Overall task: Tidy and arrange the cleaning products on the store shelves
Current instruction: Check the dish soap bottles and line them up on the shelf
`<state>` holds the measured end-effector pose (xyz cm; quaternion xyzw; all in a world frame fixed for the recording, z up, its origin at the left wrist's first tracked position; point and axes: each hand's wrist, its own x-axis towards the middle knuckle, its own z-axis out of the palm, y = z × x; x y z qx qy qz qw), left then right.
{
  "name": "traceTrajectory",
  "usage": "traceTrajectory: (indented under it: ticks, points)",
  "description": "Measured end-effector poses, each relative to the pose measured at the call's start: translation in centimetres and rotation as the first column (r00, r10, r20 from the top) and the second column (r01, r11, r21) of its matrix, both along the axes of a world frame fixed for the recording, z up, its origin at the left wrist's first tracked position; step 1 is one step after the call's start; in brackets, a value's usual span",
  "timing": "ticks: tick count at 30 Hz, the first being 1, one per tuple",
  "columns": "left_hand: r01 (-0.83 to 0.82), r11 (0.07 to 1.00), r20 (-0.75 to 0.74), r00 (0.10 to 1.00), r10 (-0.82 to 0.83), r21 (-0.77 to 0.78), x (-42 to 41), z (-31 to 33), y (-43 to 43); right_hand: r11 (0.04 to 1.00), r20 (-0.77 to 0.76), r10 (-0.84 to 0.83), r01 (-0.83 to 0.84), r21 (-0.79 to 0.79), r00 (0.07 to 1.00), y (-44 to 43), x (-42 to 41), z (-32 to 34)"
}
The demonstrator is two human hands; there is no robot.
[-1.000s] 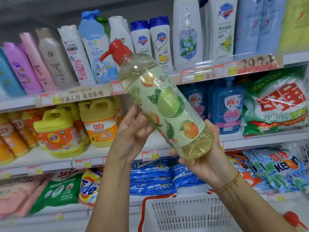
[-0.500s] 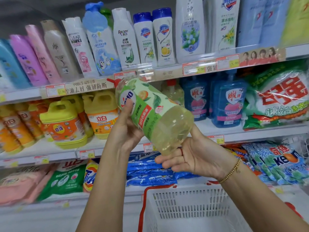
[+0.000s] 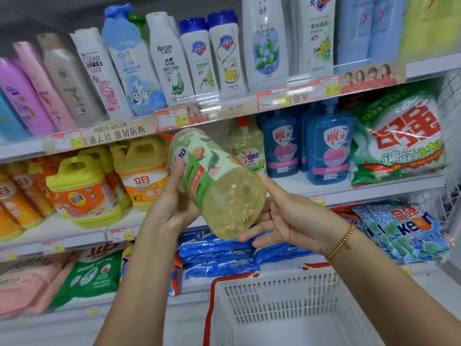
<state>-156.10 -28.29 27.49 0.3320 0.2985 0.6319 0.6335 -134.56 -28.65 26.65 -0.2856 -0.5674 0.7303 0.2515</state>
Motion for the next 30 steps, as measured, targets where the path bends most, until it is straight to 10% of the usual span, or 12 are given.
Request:
traceTrajectory:
  ticks: [4,9,17,24,30]
  points:
    - [-0.170,0.983,-0.322,0.929,0.184,0.073,-1.0,0.5,1.6,0.990,0.013,-0.139,0.139,-0.007,0.990,2.2,-0.1,-0.8]
    - [-0.226,0.899,-0.735,0.518,0.438,0.376,-1.8,2.0,2.8,0.969,-0.049,-0.204,0.208,0.133,0.978,5.6,-2.6,-1.9]
    - [-0.089,0.845,-0.820,0.208,0.534,0.528,-1.8,-0.1,8.0,0.904,-0.044,-0.324,0.323,0.281,0.945,13.1,-6.1,-3.5]
    - [-0.257,0.872,-0.840,0.257,0.478,0.417,-4.6,-4.2,13.7,0.363,-0.029,-0.800,0.521,0.773,0.600,19.2,-4.9,-7.7]
    - [-0.373,0.859,-0.819,0.324,0.474,0.350,-6.4,-5.1,19.5,0.440,0.120,-0.808,0.455,0.774,0.577,22.5,-5.5,-11.2]
